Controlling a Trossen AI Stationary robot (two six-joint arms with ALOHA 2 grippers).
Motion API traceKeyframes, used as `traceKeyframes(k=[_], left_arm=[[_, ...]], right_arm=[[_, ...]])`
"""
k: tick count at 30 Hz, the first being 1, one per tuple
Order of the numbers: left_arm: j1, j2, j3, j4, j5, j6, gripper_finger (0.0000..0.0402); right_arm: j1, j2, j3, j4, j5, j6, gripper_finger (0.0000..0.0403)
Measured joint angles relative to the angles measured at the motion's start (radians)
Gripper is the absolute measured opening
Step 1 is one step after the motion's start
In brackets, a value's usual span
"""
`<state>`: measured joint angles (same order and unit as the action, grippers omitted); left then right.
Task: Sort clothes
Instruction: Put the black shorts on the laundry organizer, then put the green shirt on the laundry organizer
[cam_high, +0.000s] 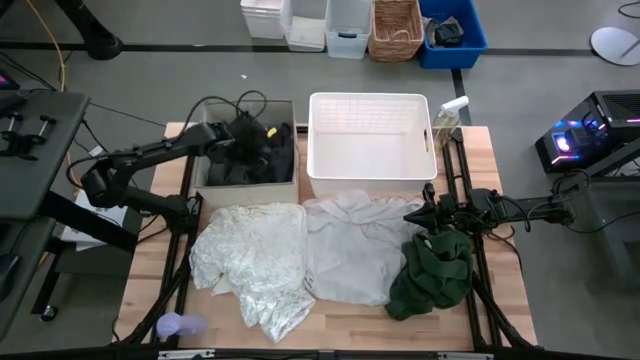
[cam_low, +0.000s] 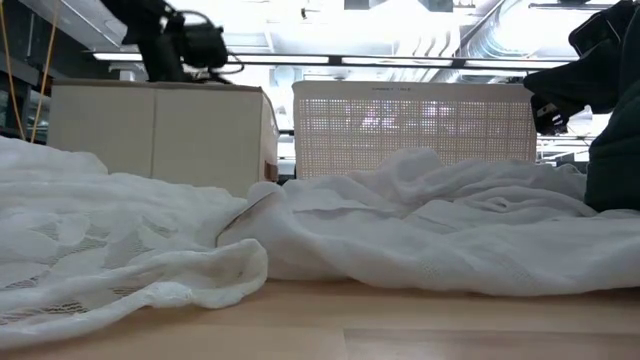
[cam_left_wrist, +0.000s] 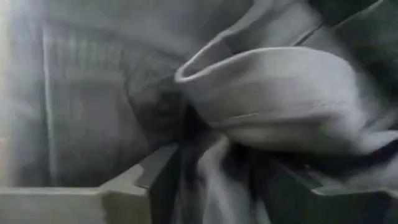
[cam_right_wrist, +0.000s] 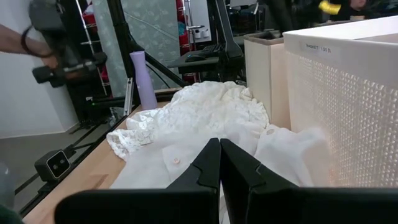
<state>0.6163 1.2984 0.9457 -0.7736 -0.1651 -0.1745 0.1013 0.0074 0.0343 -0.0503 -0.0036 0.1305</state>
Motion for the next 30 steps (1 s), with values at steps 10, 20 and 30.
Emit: traceKeyframes(k=[10,20,30], left_arm=[[0.000,-0.002,0.312,-0.240,0.014,0.090,0.0267],[-0.146,-0.054,0.418,0.071,0.289,-0.072,0.0269],[-0.608,0.158,0.326,0.472,0.096,-0.071,0.0269]], right_arm=[[0.000,0.000,0.000,0.000,0.000,0.000,0.0000],[0.000,0.000,0.000,0.000,0.000,0.000,0.0000],[0.000,0.000,0.000,0.000,0.000,0.000,0.0000]])
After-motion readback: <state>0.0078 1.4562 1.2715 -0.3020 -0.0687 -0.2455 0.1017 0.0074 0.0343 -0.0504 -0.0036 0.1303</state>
